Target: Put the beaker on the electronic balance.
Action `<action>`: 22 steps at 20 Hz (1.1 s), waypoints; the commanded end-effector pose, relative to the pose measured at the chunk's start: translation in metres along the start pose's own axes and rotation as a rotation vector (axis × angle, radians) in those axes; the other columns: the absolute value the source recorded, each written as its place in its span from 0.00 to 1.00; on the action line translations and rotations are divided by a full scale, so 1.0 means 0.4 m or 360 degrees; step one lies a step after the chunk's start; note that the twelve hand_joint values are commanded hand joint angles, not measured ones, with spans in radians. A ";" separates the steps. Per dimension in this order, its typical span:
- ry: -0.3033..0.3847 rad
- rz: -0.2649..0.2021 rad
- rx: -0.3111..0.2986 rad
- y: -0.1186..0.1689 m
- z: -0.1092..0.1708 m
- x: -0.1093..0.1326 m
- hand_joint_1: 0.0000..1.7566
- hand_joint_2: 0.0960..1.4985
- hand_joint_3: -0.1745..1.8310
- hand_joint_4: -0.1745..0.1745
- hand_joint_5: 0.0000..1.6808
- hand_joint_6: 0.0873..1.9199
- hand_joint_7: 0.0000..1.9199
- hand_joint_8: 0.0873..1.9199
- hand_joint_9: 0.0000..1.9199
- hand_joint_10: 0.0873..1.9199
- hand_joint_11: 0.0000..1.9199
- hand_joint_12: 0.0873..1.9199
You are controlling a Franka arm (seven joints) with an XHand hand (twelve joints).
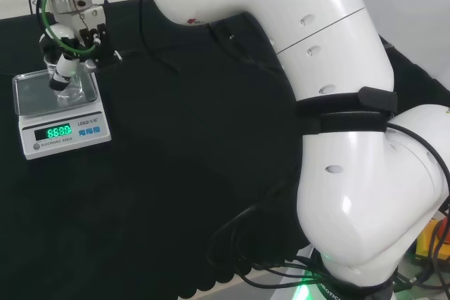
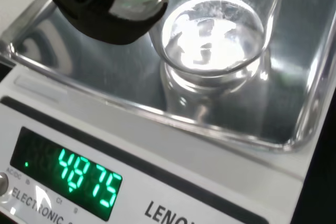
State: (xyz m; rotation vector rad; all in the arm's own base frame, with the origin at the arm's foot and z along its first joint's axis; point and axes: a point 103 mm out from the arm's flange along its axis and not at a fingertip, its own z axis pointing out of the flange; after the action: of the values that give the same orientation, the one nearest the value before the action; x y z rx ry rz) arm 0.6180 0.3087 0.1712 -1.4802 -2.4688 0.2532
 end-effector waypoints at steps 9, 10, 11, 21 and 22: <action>0.0037 -0.0049 -0.0078 -0.035 -0.011 0.005 0.44 0.35 0.25 0.75 0.00 0.00 0.00 0.33 0.11 0.46 0.00 0.78; 0.0042 -0.0052 -0.0097 -0.039 -0.015 0.004 0.43 0.35 0.24 0.76 0.00 0.00 0.00 0.29 0.09 0.46 0.00 0.77; 0.0048 -0.0053 -0.0111 -0.042 -0.019 0.001 0.42 0.36 0.22 0.77 0.00 0.00 0.00 0.25 0.07 0.46 0.00 0.76; 0.0064 -0.0010 -0.0146 -0.083 -0.050 -0.033 0.39 0.38 0.17 0.79 0.00 0.00 0.00 0.16 0.04 0.46 0.00 0.73; 0.0063 -0.0010 -0.0149 -0.085 -0.054 -0.033 0.39 0.38 0.17 0.79 0.00 0.00 0.00 0.16 0.03 0.46 0.00 0.73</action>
State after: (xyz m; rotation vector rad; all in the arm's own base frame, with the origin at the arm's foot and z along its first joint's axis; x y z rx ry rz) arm 0.6002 0.2875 0.1953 -1.4844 -2.4883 0.1283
